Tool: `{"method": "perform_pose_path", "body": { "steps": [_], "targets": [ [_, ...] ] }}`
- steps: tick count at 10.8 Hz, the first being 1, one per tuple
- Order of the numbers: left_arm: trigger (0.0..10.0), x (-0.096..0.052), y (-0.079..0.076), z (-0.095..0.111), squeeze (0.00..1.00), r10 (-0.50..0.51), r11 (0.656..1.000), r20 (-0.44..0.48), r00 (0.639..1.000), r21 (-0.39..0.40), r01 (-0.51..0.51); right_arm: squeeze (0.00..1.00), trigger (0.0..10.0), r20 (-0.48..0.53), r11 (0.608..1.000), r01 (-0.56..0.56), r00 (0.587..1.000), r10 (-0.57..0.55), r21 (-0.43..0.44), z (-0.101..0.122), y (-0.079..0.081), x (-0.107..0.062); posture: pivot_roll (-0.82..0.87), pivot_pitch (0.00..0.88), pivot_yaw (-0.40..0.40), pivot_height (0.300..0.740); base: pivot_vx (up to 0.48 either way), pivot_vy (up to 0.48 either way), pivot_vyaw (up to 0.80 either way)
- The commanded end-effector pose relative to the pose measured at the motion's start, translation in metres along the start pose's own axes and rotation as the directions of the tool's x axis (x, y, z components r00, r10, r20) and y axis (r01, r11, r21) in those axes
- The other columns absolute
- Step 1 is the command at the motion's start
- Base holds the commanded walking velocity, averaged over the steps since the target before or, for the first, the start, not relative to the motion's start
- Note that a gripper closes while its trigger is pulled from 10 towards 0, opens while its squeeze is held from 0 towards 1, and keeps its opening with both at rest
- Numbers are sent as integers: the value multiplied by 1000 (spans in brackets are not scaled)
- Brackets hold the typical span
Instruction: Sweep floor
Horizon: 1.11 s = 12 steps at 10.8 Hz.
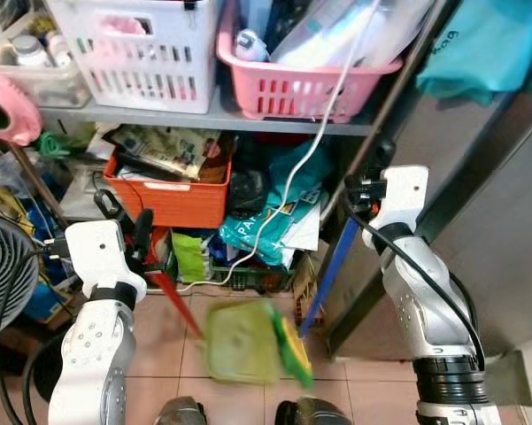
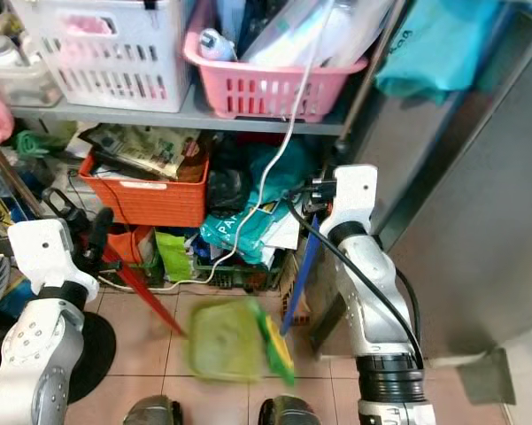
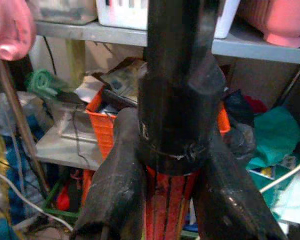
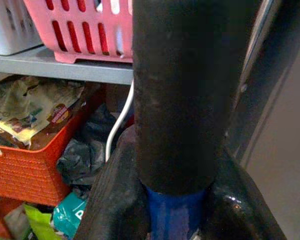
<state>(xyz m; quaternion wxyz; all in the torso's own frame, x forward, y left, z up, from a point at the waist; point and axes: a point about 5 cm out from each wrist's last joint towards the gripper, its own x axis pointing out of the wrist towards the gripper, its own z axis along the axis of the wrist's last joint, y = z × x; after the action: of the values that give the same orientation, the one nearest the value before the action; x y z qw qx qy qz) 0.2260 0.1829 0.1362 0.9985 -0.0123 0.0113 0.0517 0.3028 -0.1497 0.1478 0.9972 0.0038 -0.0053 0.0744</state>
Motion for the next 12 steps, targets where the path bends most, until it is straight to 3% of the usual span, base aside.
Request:
{"method": "perform_pose_path", "body": {
  "steps": [1,4,12],
  "targets": [
    [10000,0,0,7,0,3,1000,11,1000,23,-3,0,10000,-19,999,30,999,-31,-17,-1,-7,0,36,73,-55,740,0,0,0],
    [10000,-14,3,-1,0,-1,999,-36,999,35,2,0,10000,-43,998,56,997,-57,-38,-7,-17,-10,40,84,-61,740,0,0,0],
    [10000,-13,-9,4,0,-54,998,-19,998,26,55,0,10000,-70,998,64,995,-65,-15,-10,-19,-9,32,97,-65,740,0,0,0]
  ]
}}
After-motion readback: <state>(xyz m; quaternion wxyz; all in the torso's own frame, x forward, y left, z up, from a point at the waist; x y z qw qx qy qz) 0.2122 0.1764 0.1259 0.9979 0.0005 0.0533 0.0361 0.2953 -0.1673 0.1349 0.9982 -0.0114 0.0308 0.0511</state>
